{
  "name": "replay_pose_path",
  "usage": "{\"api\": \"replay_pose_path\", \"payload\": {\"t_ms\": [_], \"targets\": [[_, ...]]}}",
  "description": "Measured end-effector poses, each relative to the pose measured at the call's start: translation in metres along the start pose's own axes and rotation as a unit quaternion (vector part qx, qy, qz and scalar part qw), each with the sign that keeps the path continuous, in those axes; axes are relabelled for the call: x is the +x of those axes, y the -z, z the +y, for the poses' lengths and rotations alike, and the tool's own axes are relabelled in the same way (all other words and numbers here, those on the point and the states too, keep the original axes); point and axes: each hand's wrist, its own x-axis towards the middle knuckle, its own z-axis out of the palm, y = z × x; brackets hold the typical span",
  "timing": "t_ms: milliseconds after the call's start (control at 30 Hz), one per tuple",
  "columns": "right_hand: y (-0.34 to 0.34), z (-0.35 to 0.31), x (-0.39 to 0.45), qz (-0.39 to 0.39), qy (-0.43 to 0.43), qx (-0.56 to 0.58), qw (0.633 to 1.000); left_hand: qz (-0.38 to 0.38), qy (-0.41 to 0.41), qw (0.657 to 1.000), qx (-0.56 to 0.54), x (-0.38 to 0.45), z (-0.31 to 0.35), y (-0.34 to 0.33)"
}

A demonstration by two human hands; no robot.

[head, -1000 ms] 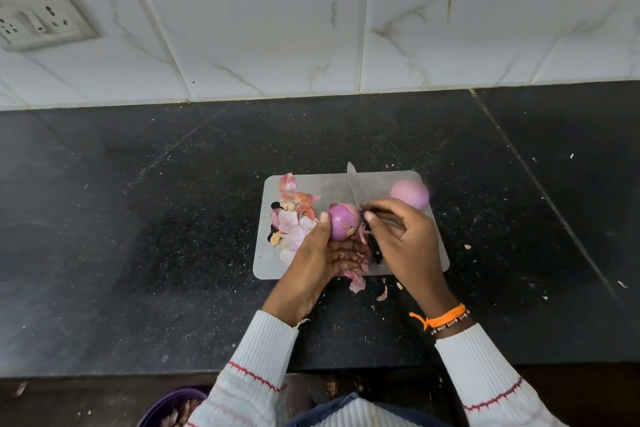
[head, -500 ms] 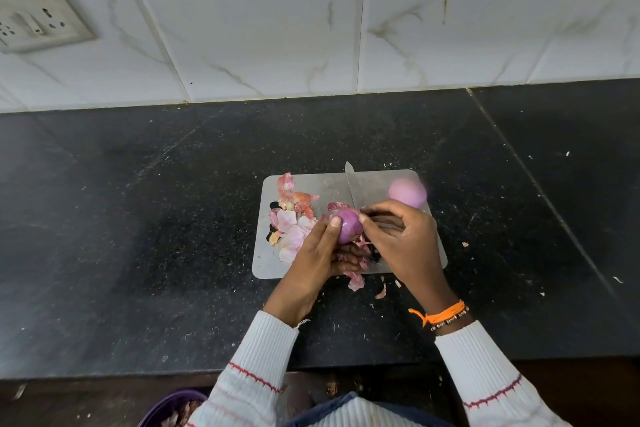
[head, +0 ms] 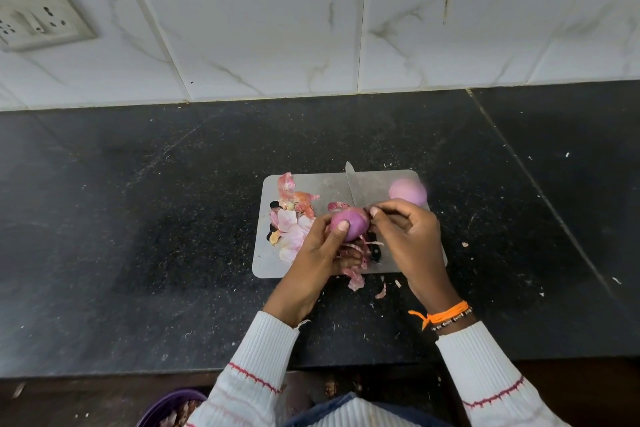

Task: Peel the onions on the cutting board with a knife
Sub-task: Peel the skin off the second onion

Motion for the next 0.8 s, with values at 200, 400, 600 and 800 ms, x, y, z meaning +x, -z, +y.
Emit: {"api": "replay_pose_path", "payload": {"t_ms": [200,400,600,800], "targets": [[0.0013,-0.0039,0.0003,-0.026,-0.004,-0.009,1.0,0.023,-0.016,1.0,-0.003,0.0002,0.0019,0.0009],[0.0003,-0.0058,-0.0008,-0.034,0.025,-0.038,0.998,0.025,-0.018,0.999,0.006,-0.0003,0.0019,0.0016],[-0.0003,-0.0058,-0.0006,-0.028,0.051,-0.058,0.997,0.028,-0.028,0.999,0.026,0.0003,0.0029,0.0011],[-0.0026,-0.0025,-0.0005,-0.025,0.044,-0.061,0.997,0.026,-0.033,0.998,0.043,0.0014,0.0021,0.0012]]}}
